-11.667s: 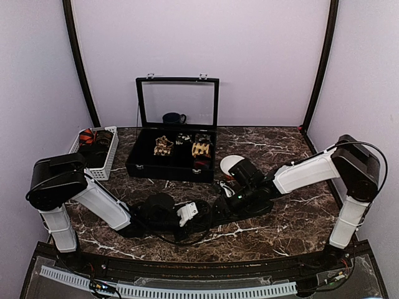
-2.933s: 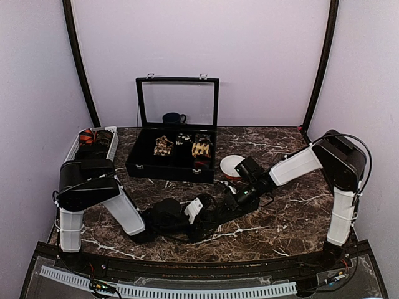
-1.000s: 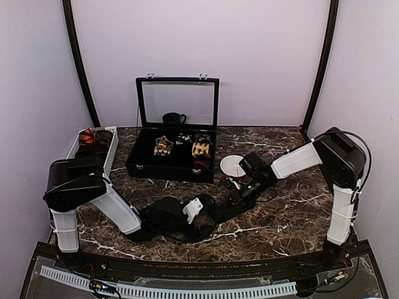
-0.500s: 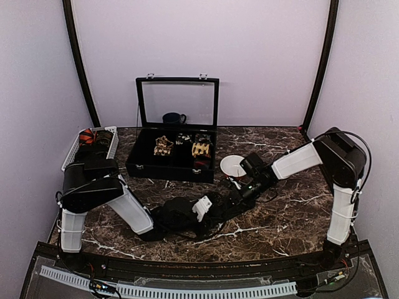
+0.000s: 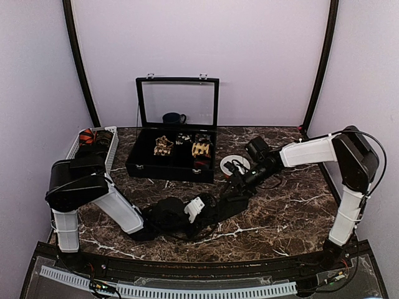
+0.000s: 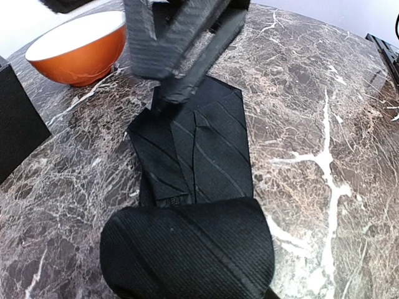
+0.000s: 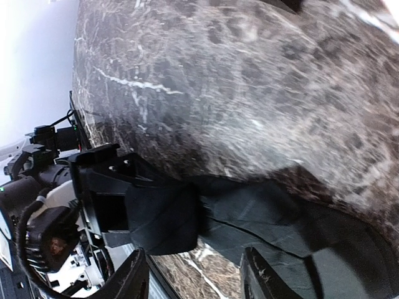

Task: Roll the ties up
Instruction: Roll the tie at the center of the board.

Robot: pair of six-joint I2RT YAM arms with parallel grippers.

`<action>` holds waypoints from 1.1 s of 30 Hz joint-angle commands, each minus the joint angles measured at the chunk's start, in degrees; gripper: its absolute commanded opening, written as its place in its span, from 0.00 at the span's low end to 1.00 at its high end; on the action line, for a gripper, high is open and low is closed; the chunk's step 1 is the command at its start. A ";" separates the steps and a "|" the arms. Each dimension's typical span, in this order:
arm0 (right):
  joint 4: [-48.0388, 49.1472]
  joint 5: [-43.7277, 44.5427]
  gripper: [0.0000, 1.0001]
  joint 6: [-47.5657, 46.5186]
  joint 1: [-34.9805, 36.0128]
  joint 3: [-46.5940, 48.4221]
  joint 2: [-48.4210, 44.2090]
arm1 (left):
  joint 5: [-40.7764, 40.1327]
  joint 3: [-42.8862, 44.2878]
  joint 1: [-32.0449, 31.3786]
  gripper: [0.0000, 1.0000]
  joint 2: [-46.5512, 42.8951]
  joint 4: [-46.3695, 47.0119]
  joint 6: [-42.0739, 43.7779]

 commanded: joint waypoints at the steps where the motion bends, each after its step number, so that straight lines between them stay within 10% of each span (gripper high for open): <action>1: -0.67 -1.86 0.52 1.10 3.56 3.26 0.58 | 0.58 -0.96 -0.14 0.36 -1.08 -7.28 0.68; 33: -10.16 11.64 0.45 -12.71 -0.44 13.17 10.73 | 2.10 -0.57 -0.13 0.36 -0.46 -7.68 0.47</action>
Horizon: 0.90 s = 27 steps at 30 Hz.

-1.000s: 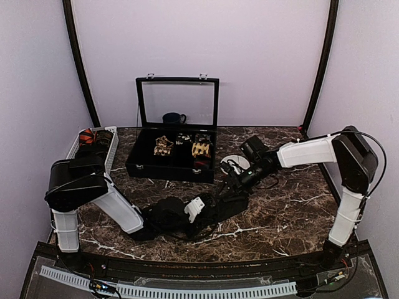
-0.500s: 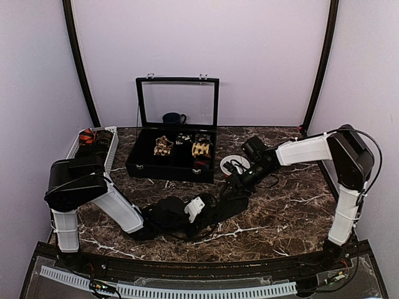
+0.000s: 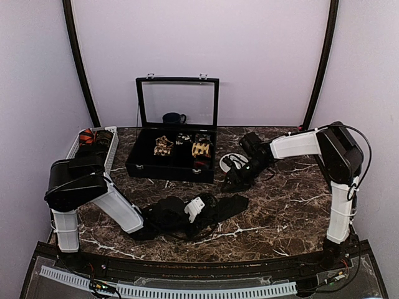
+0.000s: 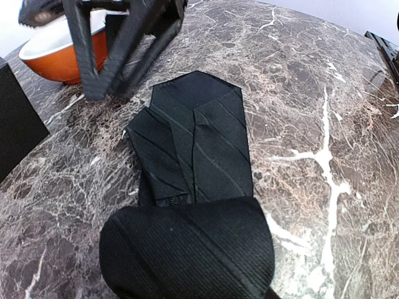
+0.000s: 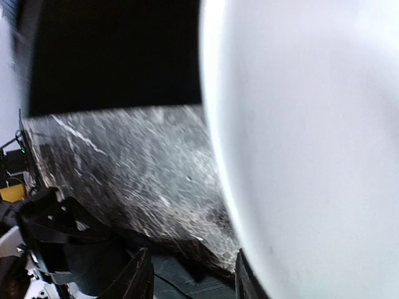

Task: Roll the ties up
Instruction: Roll the tie at the center of the board.

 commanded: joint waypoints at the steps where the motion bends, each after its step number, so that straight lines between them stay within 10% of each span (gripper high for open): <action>1: -3.87 0.25 0.44 -5.44 1.19 0.46 1.87 | 0.91 -0.80 -0.14 0.36 0.00 -6.26 0.37; 21: -2.10 -6.77 0.00 -4.65 1.72 -1.49 0.56 | 0.00 -0.60 -0.14 0.36 0.26 -6.82 -0.04; 27: -4.31 -4.97 0.00 -2.38 0.81 -3.89 -6.19 | -0.07 -0.88 -0.15 0.36 0.26 -6.78 -0.66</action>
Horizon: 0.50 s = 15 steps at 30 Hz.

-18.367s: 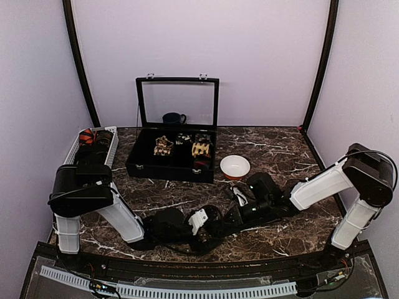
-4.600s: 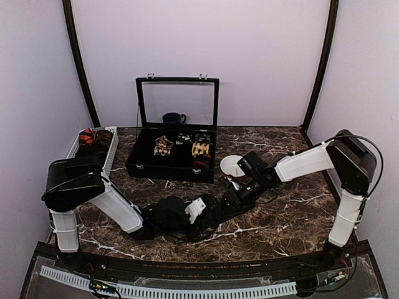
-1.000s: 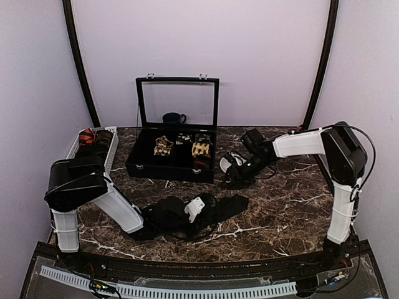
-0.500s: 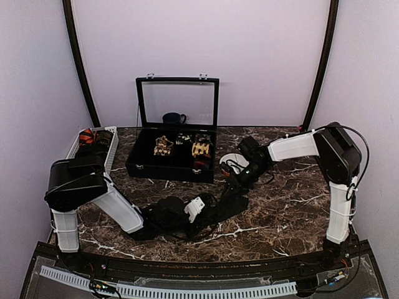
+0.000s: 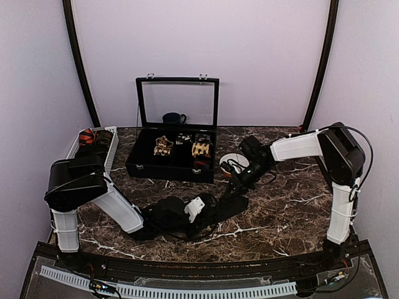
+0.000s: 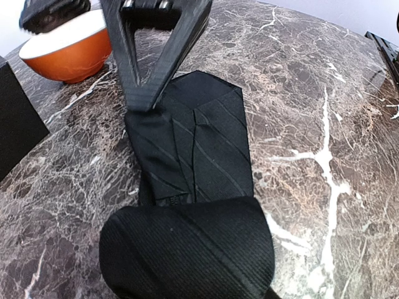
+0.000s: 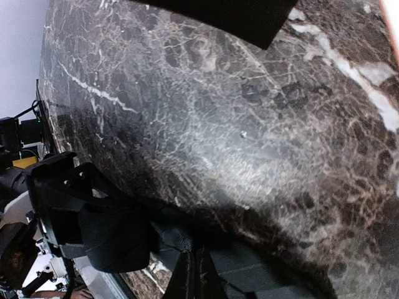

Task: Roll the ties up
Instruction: Roll the tie at the center of the board.

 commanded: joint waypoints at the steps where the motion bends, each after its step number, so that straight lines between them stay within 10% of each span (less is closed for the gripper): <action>1: -1.67 0.83 0.00 2.41 -0.67 -3.10 -7.00 | -0.03 -0.90 -0.14 0.36 0.30 -6.72 -0.57; 15: -0.91 11.38 0.00 6.54 -1.62 -12.64 -7.80 | 0.34 -1.69 0.00 0.34 0.09 -6.25 -2.04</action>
